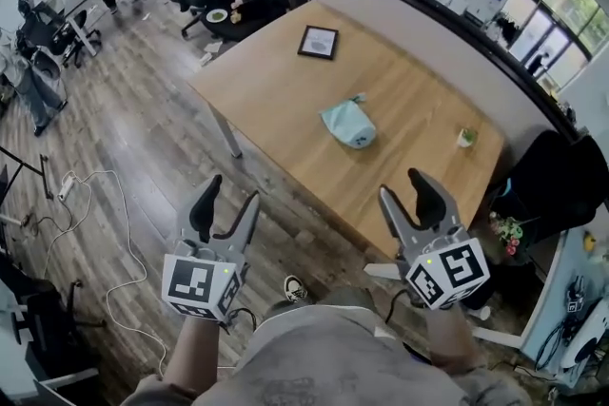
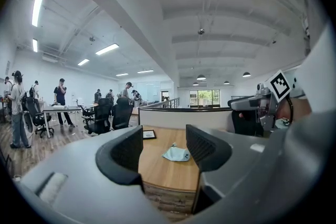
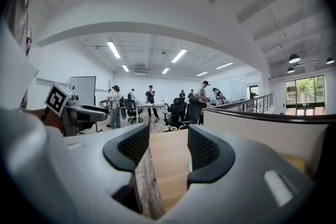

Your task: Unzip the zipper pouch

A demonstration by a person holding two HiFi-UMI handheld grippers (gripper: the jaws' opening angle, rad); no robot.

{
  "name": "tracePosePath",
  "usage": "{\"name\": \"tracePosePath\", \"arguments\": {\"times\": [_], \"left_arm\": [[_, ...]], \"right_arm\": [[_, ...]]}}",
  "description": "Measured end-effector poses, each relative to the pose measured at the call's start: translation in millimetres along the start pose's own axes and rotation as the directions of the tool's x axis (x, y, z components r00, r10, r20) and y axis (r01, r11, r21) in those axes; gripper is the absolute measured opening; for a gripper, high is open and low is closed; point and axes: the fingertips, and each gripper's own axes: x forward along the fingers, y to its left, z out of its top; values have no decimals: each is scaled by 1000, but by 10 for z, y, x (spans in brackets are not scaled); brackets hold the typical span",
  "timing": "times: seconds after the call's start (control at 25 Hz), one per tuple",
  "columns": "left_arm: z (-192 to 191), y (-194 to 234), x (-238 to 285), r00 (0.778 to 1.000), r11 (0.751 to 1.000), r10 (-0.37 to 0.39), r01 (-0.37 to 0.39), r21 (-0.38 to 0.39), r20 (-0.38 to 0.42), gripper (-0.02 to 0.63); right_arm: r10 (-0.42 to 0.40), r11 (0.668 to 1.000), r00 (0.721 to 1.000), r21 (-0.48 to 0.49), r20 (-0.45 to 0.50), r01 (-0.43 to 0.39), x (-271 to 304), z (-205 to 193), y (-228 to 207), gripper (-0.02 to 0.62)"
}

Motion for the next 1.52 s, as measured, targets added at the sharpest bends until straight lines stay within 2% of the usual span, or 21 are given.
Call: {"name": "tracePosePath", "arguments": {"times": [0.28, 0.44, 0.56, 0.8, 1.28, 1.52], "left_arm": [[-230, 359, 374, 997, 999, -38, 37, -28, -61, 255], [-222, 480, 584, 997, 997, -65, 63, -41, -51, 254], [-243, 594, 791, 997, 996, -71, 69, -58, -35, 242], [-275, 725, 1388, 992, 994, -105, 102, -43, -74, 249], [-353, 712, 2938, 953, 972, -233, 229, -47, -194, 258], [-412, 604, 3465, 929, 956, -293, 287, -60, -226, 259]], "right_arm": [[-32, 998, 997, 48, -74, 36, 374, -219, -40, 212], [-46, 997, 993, 58, -107, 52, 594, -355, -152, 212], [-49, 995, 992, 77, -115, 58, 798, -439, -273, 212], [-71, 993, 991, 89, -110, 81, 1204, -462, -611, 212], [-92, 985, 983, 133, -159, 113, 2076, -629, -1497, 212], [-122, 978, 976, 144, -179, 149, 2285, -734, -1852, 212]]}}
